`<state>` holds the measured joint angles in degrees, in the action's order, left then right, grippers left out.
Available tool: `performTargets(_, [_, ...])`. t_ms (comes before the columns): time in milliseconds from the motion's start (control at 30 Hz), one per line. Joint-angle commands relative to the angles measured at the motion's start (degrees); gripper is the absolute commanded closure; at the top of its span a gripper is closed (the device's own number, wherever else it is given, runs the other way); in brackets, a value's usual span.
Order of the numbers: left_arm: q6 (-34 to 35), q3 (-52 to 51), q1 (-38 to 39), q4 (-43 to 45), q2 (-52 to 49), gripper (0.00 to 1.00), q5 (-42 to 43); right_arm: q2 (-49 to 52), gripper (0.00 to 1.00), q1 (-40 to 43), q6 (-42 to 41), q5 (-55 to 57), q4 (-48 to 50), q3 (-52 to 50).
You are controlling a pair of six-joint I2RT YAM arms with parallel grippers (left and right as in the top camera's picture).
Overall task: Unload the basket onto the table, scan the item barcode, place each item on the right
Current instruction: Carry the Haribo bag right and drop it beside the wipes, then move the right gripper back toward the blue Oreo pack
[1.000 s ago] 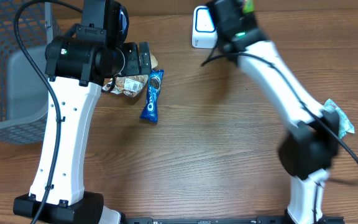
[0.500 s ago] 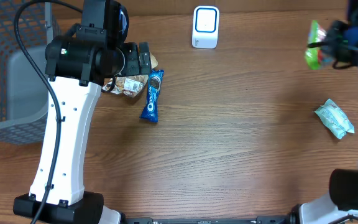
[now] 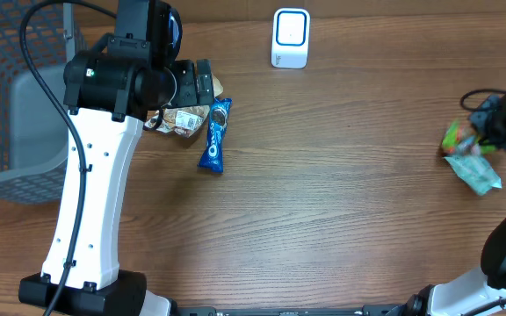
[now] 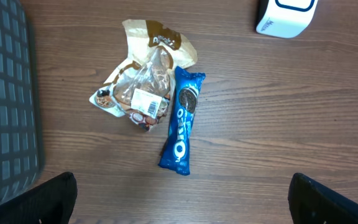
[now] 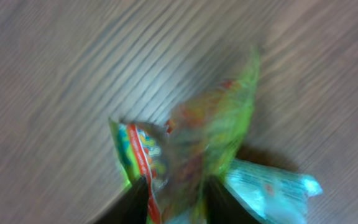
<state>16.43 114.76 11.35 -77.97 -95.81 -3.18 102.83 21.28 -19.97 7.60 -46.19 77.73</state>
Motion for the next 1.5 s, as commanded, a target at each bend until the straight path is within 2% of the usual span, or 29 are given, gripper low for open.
performTargets(0, [0.52, 0.09, -0.09, 0.24, -0.48, 0.00, 0.22, -0.79, 0.60, -0.28, 2.43, -2.43, 2.56, -3.02])
performTargets(200, [0.52, 0.09, -0.09, 0.22, -0.48, 0.00, 0.22, -0.81, 0.49, -0.33, 2.51, -4.44, 2.43, -2.49])
performTargets(333, [0.52, 0.09, -0.09, 0.22, -0.48, 0.00, 0.22, -0.83, 0.43, -0.44, 5.66, -10.54, 0.15, 0.50])
performTargets(467, [0.52, 0.09, -0.09, 0.22, -0.48, 0.00, 0.22, -0.83, 0.41, -1.36, 5.75, -14.47, -4.07, 6.19])
performTargets(600, [0.50, 0.09, -0.11, 0.22, -0.48, 0.00, 0.17, -0.83, 0.41, -3.87, 8.28, -23.10, -8.11, 13.38])
performTargets(800, [0.52, 0.09, -0.09, 0.22, -0.48, 0.00, 0.20, -0.79, 0.40, -12.50, 8.24, -35.85, -5.60, 16.50])
performTargets(967, [0.52, 0.09, -0.09, 0.22, -0.48, 0.00, 0.20, -0.15, 0.38, -23.91, 7.17, -32.59, -1.44, 16.41])
performTargets(1033, [0.52, 0.09, -0.09, 0.22, -0.48, 0.00, 0.20, 0.98, 0.38, -28.22, 3.10, -29.49, 0.79, 16.39])
performTargets(1167, [0.52, 0.09, -0.09, 0.22, -0.48, 0.00, 0.20, 4.94, 0.40, -37.31, 1.01, -26.14, 5.55, 16.39])
performTargets(1333, [0.52, 0.09, -0.09, 0.22, -0.46, 0.00, 0.17, 9.55, 0.40, -44.28, -1.79, -23.43, 10.10, 16.39])
performTargets(1467, [0.52, 0.09, -0.09, 0.22, -0.48, 0.00, 0.20, 12.24, 0.40, -46.82, -4.33, -23.52, 12.79, 16.39])
